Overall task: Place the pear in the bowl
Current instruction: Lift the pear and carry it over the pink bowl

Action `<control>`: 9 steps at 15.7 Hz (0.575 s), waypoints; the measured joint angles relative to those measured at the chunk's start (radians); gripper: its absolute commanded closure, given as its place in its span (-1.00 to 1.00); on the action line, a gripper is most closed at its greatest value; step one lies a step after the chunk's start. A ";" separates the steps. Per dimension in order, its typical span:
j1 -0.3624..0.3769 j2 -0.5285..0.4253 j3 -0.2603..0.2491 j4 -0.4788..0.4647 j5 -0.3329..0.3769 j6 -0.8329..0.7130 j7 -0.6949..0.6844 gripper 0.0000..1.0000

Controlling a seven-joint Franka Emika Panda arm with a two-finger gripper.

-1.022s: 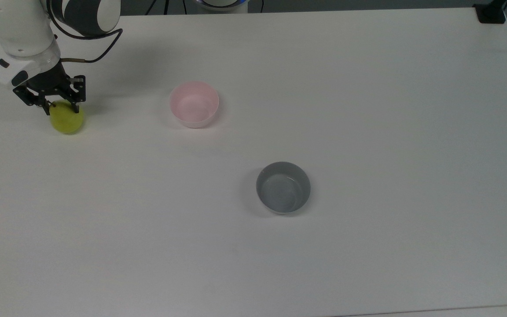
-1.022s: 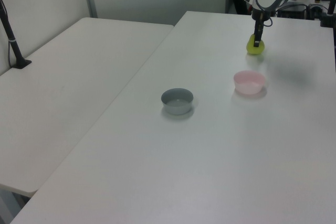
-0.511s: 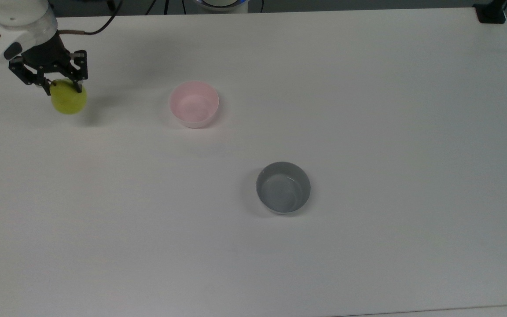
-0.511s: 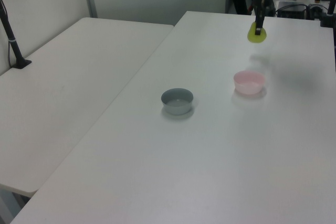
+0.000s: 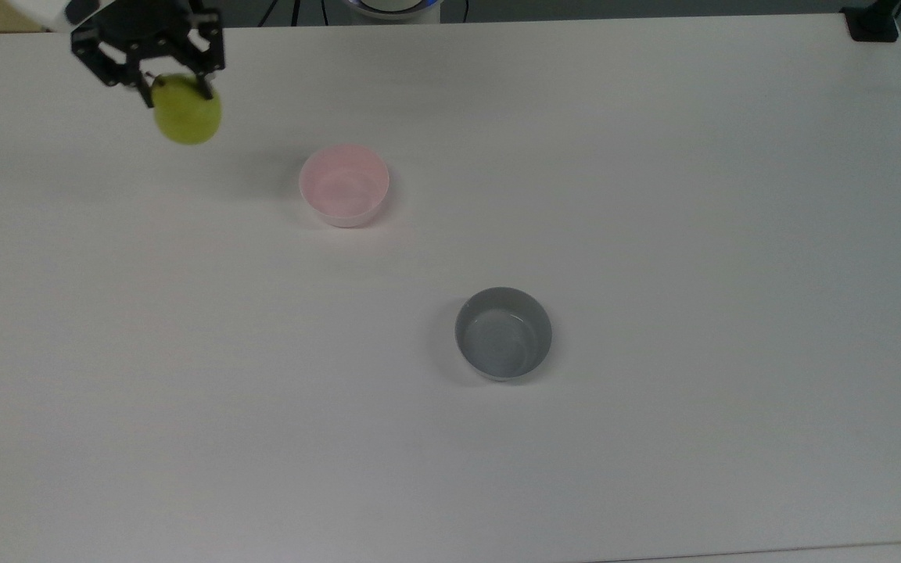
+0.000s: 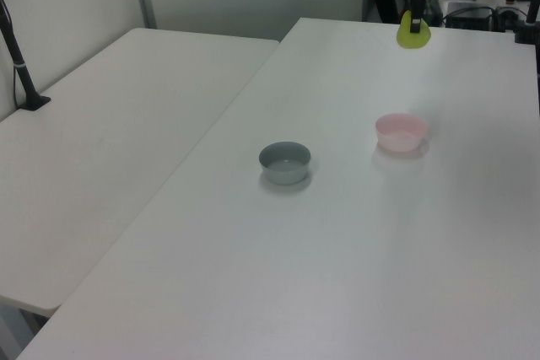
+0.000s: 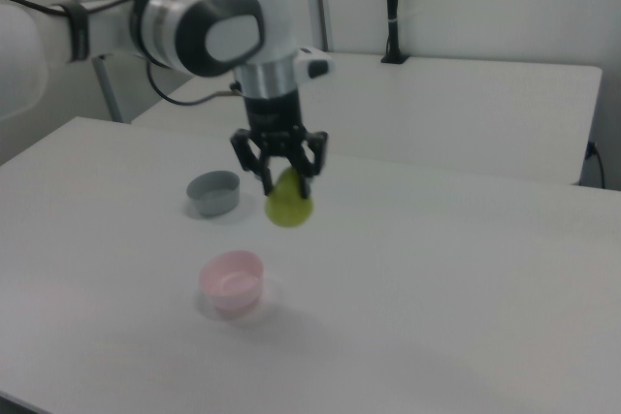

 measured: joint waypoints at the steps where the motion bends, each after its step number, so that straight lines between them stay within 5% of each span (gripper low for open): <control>1: 0.001 -0.014 0.024 0.005 0.000 -0.022 0.028 0.89; 4: 0.006 -0.049 0.085 0.006 0.003 -0.058 0.109 0.89; 9: 0.099 -0.058 0.097 -0.021 0.017 -0.061 0.183 0.89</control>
